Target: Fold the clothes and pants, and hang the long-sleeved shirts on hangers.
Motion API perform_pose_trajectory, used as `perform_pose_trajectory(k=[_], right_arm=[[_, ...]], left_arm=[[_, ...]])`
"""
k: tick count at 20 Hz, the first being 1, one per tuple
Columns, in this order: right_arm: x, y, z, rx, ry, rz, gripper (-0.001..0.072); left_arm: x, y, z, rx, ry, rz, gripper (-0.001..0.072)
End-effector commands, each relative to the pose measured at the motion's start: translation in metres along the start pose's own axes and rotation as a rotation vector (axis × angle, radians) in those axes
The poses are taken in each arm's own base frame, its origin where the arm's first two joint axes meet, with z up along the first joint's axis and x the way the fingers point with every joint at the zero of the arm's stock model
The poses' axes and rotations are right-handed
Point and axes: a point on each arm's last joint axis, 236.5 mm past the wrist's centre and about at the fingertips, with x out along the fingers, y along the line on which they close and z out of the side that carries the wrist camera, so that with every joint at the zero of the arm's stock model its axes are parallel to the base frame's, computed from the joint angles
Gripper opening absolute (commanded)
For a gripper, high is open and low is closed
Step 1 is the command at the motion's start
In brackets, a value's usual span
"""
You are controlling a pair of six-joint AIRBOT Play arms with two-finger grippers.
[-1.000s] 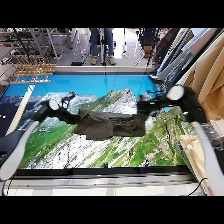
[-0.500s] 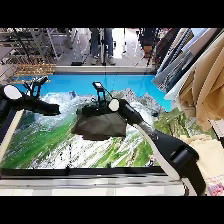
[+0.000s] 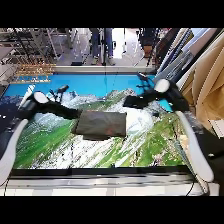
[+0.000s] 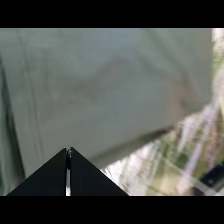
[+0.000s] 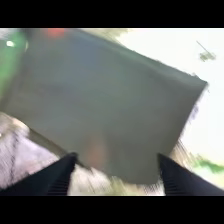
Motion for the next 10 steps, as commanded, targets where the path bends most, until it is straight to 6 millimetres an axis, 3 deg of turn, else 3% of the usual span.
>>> perform_pose_trajectory(k=[1, 2, 6, 10], right_arm=[[0.002, -0.053, -0.068, 0.231, 0.12, 0.09, 0.0657], [0.018, -0.058, -0.073, 0.276, 0.104, 0.145, 0.07], [0.077, -0.077, -0.064, 0.382, 0.055, 0.263, 0.0701], [0.111, -0.066, -0.042, 0.361, 0.097, 0.372, 0.0705]], left_arm=[[0.055, 0.018, -0.016, 0.007, 0.077, 0.057, 0.0007], [0.062, 0.029, -0.024, -0.012, 0.106, 0.087, 0.0007], [0.071, 0.042, -0.033, -0.015, 0.142, 0.111, 0.0007], [0.072, 0.042, -0.034, -0.015, 0.145, 0.111, 0.0007]])
